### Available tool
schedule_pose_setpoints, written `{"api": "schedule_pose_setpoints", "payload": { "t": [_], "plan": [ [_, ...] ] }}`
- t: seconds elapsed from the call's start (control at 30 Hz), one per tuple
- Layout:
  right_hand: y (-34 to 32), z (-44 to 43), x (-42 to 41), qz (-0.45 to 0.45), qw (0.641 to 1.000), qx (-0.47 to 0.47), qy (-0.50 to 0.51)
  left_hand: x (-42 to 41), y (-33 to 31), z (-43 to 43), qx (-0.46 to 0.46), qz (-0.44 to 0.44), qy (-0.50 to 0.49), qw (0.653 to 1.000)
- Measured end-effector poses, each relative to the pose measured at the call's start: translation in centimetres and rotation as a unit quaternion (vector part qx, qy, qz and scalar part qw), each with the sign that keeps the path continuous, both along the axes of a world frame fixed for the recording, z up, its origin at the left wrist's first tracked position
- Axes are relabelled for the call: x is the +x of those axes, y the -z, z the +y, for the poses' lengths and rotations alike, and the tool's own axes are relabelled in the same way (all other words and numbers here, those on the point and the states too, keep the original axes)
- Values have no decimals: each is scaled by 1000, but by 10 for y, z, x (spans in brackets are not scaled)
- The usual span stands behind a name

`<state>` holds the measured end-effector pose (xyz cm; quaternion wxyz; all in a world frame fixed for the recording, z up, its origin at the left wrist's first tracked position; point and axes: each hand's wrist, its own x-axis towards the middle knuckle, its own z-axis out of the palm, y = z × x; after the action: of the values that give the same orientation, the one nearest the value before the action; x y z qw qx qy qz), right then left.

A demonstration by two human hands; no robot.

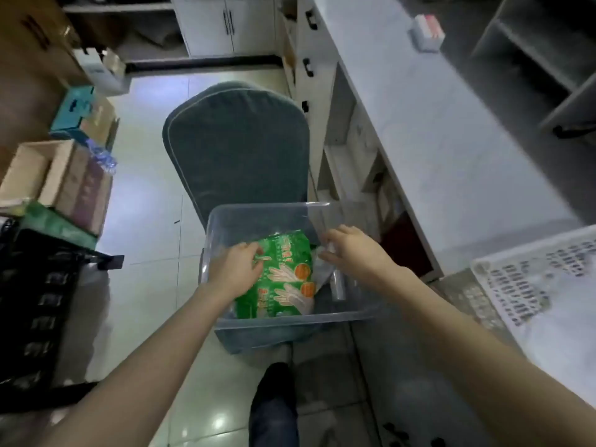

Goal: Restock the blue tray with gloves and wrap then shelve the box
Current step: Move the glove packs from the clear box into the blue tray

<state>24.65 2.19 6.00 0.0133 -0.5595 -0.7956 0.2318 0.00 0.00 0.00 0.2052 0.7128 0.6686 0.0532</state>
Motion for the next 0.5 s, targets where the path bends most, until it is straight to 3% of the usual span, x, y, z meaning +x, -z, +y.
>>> {"api": "schedule_pose_setpoints", "payload": {
  "t": [0.17,0.4,0.5],
  "plan": [
    [102,36,-31,-43,997,-62,-6,-9,89,31,-89,-3,14,996],
    [245,56,-70,-83,988,-124,-38,-13,204,63,-102,81,74,989],
    [284,53,-82,-95,988,-108,-59,-15,235,62,-90,123,101,983]
  ]
}}
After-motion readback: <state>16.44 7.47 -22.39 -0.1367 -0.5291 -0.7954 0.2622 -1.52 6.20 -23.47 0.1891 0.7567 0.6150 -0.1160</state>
